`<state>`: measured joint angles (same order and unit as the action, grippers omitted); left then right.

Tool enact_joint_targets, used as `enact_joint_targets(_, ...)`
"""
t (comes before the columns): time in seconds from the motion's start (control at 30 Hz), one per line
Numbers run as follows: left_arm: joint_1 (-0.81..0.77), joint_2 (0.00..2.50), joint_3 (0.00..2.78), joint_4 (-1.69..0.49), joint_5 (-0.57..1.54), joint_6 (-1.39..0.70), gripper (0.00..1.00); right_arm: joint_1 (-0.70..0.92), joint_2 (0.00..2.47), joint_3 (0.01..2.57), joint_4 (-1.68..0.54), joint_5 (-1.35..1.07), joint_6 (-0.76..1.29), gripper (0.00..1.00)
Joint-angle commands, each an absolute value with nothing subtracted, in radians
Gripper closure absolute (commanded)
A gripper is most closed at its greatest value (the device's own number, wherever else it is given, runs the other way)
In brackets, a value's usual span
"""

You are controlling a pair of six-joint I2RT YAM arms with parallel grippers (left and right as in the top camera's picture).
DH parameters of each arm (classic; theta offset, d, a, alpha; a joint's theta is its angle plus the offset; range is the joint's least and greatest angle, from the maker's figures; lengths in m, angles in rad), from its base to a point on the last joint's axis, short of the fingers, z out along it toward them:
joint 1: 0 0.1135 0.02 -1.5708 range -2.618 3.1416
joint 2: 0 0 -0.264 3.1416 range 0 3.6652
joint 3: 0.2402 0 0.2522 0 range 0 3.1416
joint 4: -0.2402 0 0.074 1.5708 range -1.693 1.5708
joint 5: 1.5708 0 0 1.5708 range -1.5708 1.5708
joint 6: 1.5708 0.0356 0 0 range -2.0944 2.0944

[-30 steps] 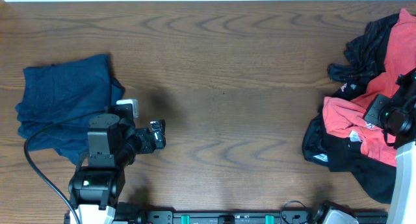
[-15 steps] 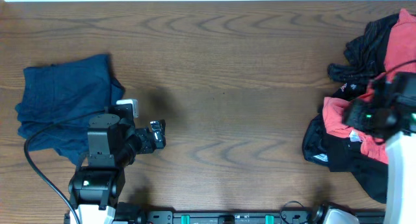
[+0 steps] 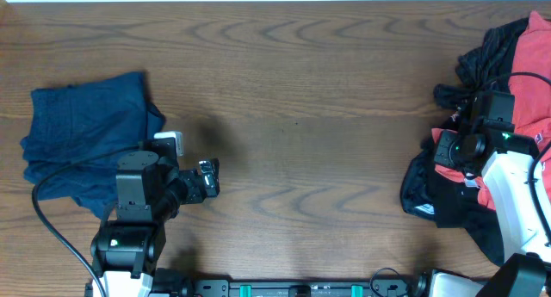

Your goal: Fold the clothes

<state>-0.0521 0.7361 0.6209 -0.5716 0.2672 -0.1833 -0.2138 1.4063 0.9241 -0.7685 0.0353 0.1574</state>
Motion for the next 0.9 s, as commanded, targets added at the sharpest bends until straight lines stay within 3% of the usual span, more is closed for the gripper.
enact_joint_targets(0.0, -0.046, 0.736, 0.643, -0.567, 0.281, -0.182, 0.02, -0.196, 1.374, 0.941, -0.775, 0.09, 0.198, 0.99)
enact_joint_targets(0.3, -0.046, 0.736, 0.643, -0.567, 0.28, -0.182, 0.02, -0.271, 1.224, 1.179, -0.972, 0.19, 0.224, 0.99)
enact_joint_targets(0.43, -0.046, 0.736, 0.643, -0.567, 0.281, -0.182, 0.02, -0.336, 1.171, 1.272, -0.997, 0.205, 0.22, 0.93)
enact_joint_targets(0.87, -0.046, 0.736, 0.643, -0.567, 0.28, -0.182, 0.02, -0.355, 1.153, 1.281, -1.124, 0.046, 0.047, 0.99)
